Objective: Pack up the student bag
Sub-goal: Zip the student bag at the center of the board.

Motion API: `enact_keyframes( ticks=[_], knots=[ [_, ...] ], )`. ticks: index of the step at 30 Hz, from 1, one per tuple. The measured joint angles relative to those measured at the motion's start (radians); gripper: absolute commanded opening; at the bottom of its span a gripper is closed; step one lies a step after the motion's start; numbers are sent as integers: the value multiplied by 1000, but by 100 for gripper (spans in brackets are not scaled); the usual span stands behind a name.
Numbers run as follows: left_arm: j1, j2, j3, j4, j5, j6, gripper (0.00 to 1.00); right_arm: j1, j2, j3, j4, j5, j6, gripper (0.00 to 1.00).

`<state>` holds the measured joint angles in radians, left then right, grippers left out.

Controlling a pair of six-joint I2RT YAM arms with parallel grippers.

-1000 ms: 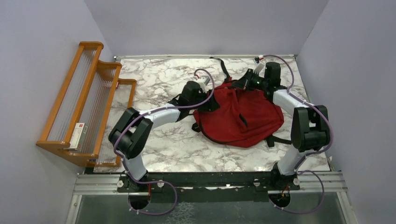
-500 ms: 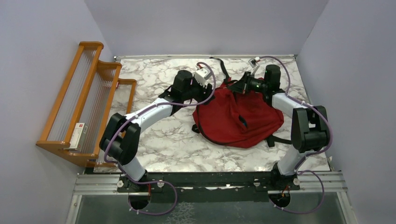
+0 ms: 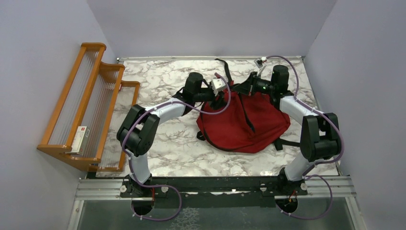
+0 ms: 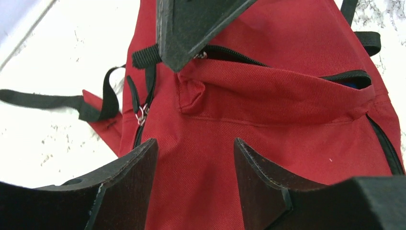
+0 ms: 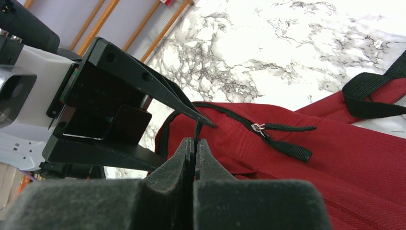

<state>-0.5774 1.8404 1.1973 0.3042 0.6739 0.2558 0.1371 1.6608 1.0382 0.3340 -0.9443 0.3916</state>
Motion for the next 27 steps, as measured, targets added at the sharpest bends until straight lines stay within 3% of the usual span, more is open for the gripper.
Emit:
enact_keyframes(
  ticks=[7,12,22,26,27],
  knots=[
    [-9,30,18,75,65,50,59,0,-5,0,-16,0,-1,1],
    [-34,69,55,102,75,61,52,0,-6,0,-23,0,-1,1],
    [-37,140,102,129,74,67,23,0,-13,0,-48,0,-23,1],
    [-37,143,103,137,70,64,0,0,-23,-8,-55,1,-35,1],
    [-35,143,103,137,71,60,0,0,-25,-11,-58,2,-41,1]
  ],
)
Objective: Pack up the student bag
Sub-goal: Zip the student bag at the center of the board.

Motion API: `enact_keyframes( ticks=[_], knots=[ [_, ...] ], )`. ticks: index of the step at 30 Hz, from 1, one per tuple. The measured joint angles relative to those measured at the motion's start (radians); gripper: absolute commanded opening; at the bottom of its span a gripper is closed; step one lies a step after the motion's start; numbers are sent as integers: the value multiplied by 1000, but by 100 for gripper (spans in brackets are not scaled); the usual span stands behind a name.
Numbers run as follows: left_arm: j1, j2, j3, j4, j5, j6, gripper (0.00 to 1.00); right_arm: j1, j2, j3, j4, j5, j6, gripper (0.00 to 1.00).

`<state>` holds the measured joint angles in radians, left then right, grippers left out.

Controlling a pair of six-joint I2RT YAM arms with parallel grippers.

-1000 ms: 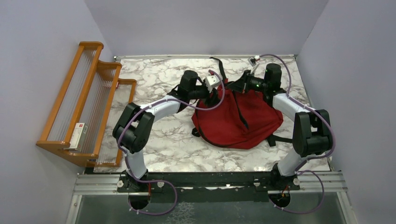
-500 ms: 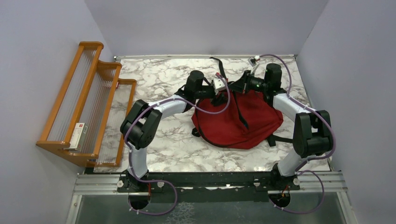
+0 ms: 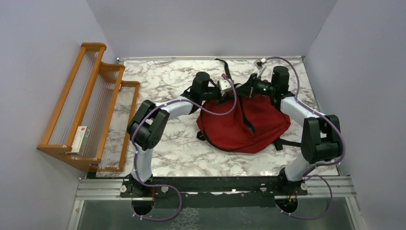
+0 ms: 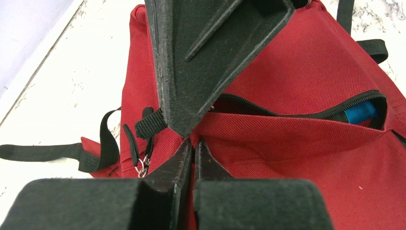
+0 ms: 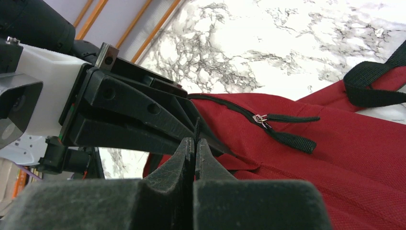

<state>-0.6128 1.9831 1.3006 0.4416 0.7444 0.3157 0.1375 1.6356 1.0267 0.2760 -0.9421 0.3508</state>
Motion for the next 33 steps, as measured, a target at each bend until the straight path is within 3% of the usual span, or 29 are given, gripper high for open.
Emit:
enact_keyframes(
  ticks=[21,33],
  knots=[
    [69,96,68,3,61,-235,0,0,-9,-93,-9,14,-66,1],
    [110,133,94,-31,-41,-296,0,1,-48,-146,-65,2,-82,1]
  ],
)
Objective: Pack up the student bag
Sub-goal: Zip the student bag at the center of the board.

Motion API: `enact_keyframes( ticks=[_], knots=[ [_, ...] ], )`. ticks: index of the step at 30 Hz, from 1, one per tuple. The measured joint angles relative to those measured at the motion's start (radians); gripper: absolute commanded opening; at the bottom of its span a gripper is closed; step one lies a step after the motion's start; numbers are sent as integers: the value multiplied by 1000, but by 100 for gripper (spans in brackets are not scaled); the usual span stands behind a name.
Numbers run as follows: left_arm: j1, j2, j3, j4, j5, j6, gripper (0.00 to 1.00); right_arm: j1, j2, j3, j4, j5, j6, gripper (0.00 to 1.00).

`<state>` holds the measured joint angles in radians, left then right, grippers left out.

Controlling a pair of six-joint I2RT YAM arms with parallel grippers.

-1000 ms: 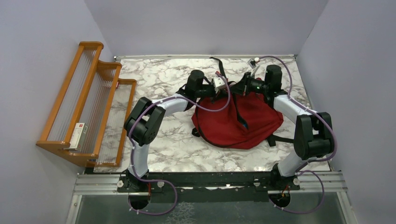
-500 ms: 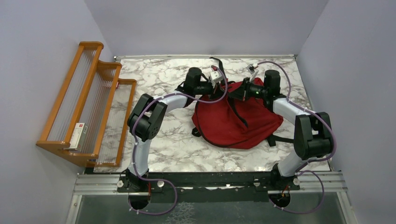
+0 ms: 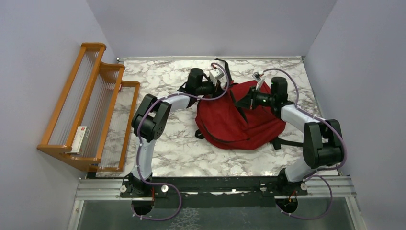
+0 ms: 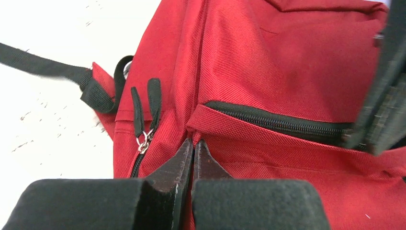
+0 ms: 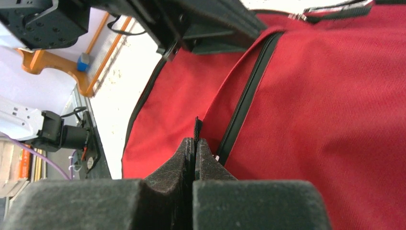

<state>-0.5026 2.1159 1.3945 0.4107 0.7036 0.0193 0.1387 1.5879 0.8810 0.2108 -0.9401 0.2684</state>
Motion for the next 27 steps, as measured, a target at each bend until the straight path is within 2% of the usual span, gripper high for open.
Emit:
enact_keyframes(
  ticks=[13,27],
  knots=[
    [50,43,75,-121,-126,4,0,5,-113,-100,-97,-17,-8,1],
    [76,45,87,-223,-117,8,0,4,-247,-228,-142,51,-29,2]
  ],
)
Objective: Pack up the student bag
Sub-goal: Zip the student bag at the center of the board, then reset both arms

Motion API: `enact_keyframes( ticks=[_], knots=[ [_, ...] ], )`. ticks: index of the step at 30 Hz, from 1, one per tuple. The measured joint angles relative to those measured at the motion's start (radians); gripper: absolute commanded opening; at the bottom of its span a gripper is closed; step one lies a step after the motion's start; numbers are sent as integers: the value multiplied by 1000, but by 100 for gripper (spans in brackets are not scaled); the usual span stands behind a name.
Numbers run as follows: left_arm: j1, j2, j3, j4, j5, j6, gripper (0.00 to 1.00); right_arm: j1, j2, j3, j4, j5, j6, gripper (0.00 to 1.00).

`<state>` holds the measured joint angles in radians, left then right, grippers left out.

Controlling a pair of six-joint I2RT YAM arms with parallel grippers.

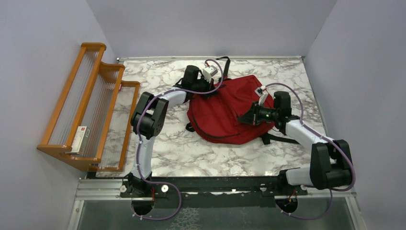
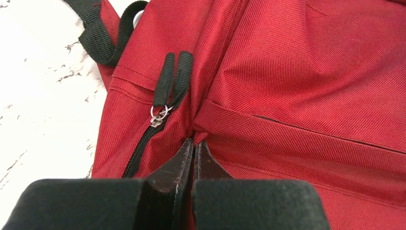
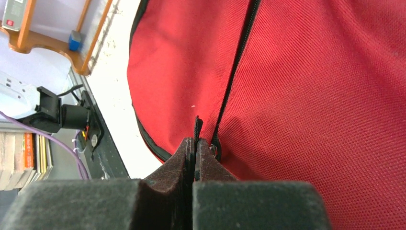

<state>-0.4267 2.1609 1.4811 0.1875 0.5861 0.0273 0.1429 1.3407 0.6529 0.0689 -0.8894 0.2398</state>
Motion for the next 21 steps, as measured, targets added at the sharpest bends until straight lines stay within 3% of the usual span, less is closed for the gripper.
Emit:
enact_keyframes(
  ticks=[7,11,16,19,21],
  knots=[
    [10,0,4,-3,1,22,35,0,-33,-21,-60,21,11,30],
    [42,-6,19,5,-27,19,48,0,-90,-16,-135,54,25,42],
    [58,-60,21,9,-84,-24,61,4,-221,28,-218,245,57,55],
    [59,-128,16,1,-174,-90,72,4,-344,50,-256,423,92,74],
    [59,-187,7,-2,-206,-109,74,4,-424,63,-280,528,106,84]
  ],
)
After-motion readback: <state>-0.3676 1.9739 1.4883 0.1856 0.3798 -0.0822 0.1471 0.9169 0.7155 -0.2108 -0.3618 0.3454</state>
